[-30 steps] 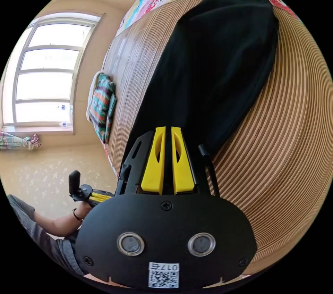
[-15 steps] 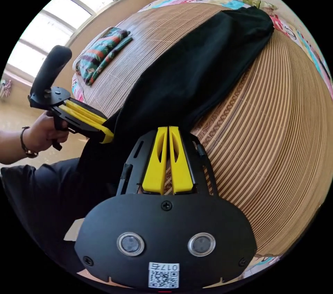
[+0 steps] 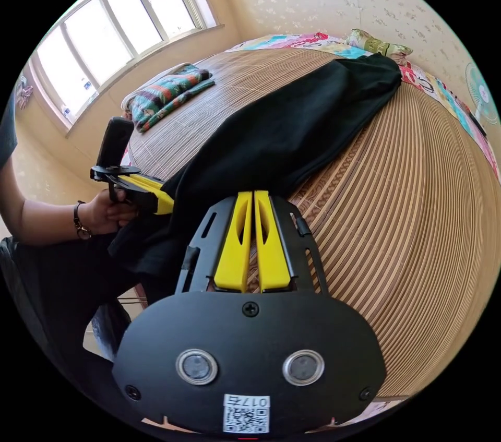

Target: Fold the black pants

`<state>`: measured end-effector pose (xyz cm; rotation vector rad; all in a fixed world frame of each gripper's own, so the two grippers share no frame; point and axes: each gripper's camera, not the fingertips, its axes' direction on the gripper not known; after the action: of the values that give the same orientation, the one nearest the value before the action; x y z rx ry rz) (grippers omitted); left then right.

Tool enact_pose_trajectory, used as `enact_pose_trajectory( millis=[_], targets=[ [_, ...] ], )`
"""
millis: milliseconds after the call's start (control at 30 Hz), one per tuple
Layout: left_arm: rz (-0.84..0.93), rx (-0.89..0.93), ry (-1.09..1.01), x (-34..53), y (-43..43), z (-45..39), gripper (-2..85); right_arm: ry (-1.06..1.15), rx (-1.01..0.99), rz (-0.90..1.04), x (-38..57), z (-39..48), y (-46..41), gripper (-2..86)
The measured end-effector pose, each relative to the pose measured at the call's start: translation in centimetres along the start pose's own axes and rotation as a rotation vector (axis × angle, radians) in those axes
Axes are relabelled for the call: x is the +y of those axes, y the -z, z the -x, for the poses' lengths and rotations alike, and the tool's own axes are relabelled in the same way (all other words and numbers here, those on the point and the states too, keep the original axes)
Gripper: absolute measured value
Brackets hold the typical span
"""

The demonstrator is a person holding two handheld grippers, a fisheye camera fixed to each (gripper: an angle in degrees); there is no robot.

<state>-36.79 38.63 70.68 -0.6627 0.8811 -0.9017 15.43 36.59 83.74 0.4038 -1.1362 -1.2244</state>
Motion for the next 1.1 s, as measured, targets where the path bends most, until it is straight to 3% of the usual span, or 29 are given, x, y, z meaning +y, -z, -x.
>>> enact_pose_trajectory(
  millis=[233,367,500,1100],
  targets=[
    [-0.076,-0.059,-0.116,3.0,1.1,1.3,-1.0,0.156,0.377,-0.052,4.1,6.6,0.1,0.2],
    [-0.112,-0.116,-0.161,4.6,1.4,2.1,-0.9,0.17,0.442,-0.102,6.0,7.6,1.2,0.2],
    [-0.12,-0.143,-0.189,5.3,1.4,3.2,-0.9,0.185,0.479,-0.157,7.6,7.9,2.4,0.1],
    [-0.131,-0.09,-0.121,4.7,1.8,9.7,-0.9,0.109,0.456,-0.017,7.2,2.4,6.9,0.2]
  ],
)
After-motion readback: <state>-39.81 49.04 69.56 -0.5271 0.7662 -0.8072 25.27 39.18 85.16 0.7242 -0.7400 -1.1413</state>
